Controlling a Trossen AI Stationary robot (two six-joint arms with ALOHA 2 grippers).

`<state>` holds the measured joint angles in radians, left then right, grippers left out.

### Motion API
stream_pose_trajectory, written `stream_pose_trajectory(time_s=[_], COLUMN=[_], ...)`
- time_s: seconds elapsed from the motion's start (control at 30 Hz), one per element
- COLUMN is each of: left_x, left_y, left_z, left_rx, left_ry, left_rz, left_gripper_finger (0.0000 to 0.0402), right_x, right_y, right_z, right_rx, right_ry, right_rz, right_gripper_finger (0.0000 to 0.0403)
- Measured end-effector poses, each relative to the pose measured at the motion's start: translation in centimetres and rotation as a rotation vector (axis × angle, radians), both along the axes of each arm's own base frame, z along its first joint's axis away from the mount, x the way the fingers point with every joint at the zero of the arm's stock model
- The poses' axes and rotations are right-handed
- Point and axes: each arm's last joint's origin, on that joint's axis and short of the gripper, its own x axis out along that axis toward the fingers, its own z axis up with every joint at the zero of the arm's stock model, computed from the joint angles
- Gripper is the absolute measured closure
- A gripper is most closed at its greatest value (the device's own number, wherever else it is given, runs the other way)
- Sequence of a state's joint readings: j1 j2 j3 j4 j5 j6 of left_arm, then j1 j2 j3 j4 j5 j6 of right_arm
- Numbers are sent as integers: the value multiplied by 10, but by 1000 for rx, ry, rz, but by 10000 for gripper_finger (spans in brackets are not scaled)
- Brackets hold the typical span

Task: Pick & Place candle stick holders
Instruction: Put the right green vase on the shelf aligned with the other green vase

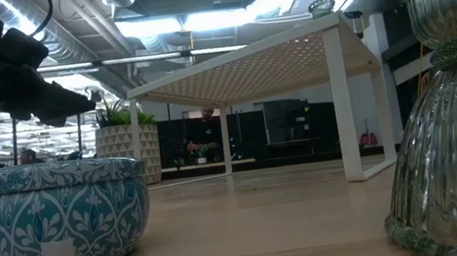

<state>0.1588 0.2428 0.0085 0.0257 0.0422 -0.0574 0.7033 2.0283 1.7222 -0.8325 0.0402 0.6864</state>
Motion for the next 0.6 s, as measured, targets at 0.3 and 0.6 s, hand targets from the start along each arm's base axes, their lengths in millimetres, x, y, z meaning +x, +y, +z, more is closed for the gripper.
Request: stream_pose_trajectory(time_s=[0.3,0.6], left_x=[0,0], left_y=[0,0], left_z=[0,0], left_rx=[0,0], left_ry=[1,1], left_rz=[0,0], left_gripper_finger=[274,274], right_x=[4,10], right_y=[1,1], right_z=[-16,-27], right_rx=[-55,-70], right_ry=[12,26], right_rz=[-27,-40], right_gripper_finger=[212,222])
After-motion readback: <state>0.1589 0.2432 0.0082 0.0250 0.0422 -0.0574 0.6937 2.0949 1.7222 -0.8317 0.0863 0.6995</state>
